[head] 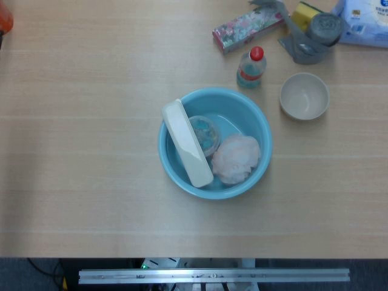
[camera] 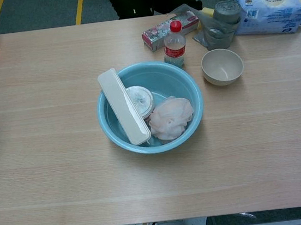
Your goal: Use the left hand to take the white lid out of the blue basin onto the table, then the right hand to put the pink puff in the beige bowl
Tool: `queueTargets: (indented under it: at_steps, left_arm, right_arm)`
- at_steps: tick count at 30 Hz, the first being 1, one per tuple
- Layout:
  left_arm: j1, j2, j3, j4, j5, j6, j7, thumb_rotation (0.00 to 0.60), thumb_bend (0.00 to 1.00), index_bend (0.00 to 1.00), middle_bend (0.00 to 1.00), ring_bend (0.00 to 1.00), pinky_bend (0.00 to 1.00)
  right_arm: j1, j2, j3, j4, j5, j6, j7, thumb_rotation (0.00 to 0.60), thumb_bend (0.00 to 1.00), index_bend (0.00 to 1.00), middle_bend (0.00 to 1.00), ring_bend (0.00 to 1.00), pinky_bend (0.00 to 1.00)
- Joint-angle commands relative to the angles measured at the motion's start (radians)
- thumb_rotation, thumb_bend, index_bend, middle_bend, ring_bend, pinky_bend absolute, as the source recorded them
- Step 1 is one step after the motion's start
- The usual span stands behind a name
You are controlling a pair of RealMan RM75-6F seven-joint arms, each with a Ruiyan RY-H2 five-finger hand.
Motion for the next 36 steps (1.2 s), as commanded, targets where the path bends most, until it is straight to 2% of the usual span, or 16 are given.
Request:
queueTargets:
  at_steps: [1,7,14,20,25,36]
  left_arm:
    - [-0.001,0.000,0.002,0.003,0.002,-0.002,-0.004,0.600,0.36,0.19,0.15,0.16,0.04]
    - [-0.003,0.005,0.009,0.013,0.020,-0.001,-0.033,0.600,0.36,0.19,0.15,0.16,0.04]
    - [-0.033,0.022,0.020,0.044,0.066,-0.028,-0.096,0.600,0.36,0.19,0.16,0.16,0.04]
    - [-0.112,0.069,0.052,0.054,0.164,-0.112,-0.195,0.600,0.36,0.19,0.17,0.16,0.04]
    - [-0.194,0.068,0.055,0.074,0.231,-0.172,-0.247,0.600,0.36,0.20,0.17,0.16,0.04]
    - [-0.374,0.021,0.046,0.077,0.347,-0.320,-0.159,0.600,0.36,0.20,0.17,0.16,0.04]
  right_arm:
    - [-0.001,0.000,0.001,-0.002,0.000,-0.001,0.000,0.600,0.38,0.25,0.30,0.09,0.15]
    - [-0.005,0.015,0.000,-0.025,-0.021,0.001,0.009,0.600,0.38,0.25,0.30,0.09,0.15]
    - [0.006,0.084,0.020,-0.093,-0.055,0.003,0.025,0.600,0.38,0.25,0.30,0.09,0.15]
    - [0.032,0.173,0.042,-0.197,-0.057,-0.045,0.094,0.600,0.38,0.25,0.30,0.09,0.15]
    - [0.055,0.203,0.055,-0.224,-0.039,-0.077,0.100,0.600,0.37,0.25,0.30,0.09,0.16]
    - [0.080,0.172,0.058,-0.186,0.002,-0.122,0.116,0.600,0.37,0.25,0.30,0.09,0.16]
